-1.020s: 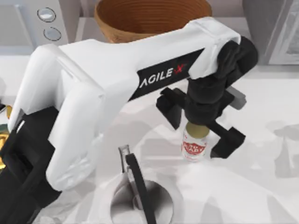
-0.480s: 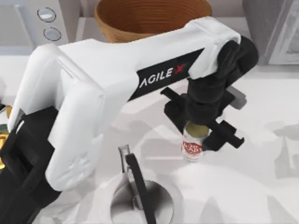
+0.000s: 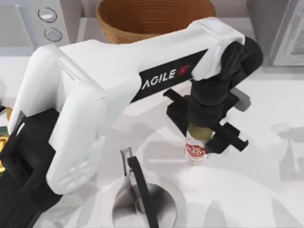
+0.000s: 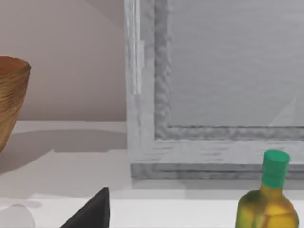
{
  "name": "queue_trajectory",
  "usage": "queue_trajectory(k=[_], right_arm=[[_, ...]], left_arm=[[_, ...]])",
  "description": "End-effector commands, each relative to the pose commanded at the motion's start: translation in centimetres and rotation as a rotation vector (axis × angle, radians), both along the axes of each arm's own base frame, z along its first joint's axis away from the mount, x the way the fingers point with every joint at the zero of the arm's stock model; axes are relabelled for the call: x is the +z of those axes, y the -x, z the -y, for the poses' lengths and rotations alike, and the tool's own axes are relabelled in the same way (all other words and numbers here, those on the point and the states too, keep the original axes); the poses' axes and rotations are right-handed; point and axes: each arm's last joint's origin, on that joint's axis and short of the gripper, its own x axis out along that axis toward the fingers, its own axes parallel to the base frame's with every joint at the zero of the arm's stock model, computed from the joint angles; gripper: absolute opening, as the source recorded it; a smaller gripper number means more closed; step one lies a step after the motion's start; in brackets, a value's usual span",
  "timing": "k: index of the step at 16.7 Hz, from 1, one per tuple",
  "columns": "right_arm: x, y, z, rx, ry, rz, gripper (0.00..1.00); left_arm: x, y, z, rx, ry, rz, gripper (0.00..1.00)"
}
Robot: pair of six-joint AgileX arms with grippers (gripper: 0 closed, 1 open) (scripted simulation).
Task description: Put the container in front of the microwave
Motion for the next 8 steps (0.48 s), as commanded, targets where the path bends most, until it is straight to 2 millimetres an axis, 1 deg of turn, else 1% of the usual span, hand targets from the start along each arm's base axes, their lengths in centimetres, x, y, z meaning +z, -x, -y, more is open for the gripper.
queue_trajectory(k=[6,8], right_arm=[[0.00,0.00,0.00,0.000,0.000,0.000,1.00],[0.00,0.00,0.00,0.000,0.000,0.000,1.00]], left_arm=[[-0.04,-0.04,-0.03,0.000,-0.001,-0.001,0.00],[0.40,-0.03,0.02,-0.002,0.000,0.000,0.00]])
